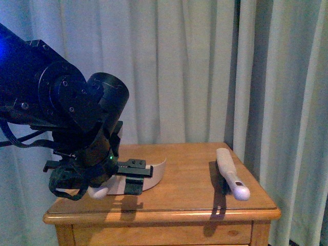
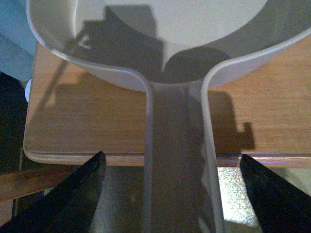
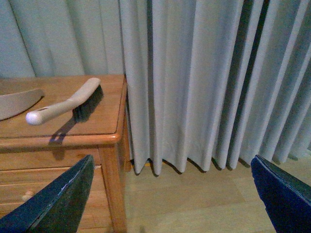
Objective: Clean up trash
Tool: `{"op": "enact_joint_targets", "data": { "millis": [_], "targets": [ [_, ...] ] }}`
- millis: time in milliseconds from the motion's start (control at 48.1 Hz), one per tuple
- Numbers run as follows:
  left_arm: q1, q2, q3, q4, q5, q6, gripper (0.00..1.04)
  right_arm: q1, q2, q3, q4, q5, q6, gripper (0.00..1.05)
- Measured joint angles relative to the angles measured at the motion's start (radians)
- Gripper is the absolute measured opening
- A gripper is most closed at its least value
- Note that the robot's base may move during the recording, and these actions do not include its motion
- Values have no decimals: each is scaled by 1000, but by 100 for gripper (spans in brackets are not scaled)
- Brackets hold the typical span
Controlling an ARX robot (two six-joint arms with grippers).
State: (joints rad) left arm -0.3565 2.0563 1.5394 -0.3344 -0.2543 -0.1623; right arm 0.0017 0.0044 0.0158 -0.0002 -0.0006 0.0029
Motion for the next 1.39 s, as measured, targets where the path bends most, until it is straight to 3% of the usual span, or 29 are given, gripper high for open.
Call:
{"op": "enact_joint_targets", "data": {
  "millis": [104,270,561,810,1101,1392],
  "targets": [
    [0,0,0,17,1,5,58,0,0,0,0,0,0,97],
    [0,0,-5,43,7,10,30,0,0,0,0,0,0,97],
    [5,-26,-47,94,6,11,29,0,0,0,0,0,0,97],
    [19,-213,-214,390,-26,72,29,0,0,0,0,0,0,97],
    [61,-738,-673,806,93,314,29,0,0,0,0,0,0,97],
    [210,-1215,-993,780,279,317,29,0,0,0,0,0,0,97]
  ]
}}
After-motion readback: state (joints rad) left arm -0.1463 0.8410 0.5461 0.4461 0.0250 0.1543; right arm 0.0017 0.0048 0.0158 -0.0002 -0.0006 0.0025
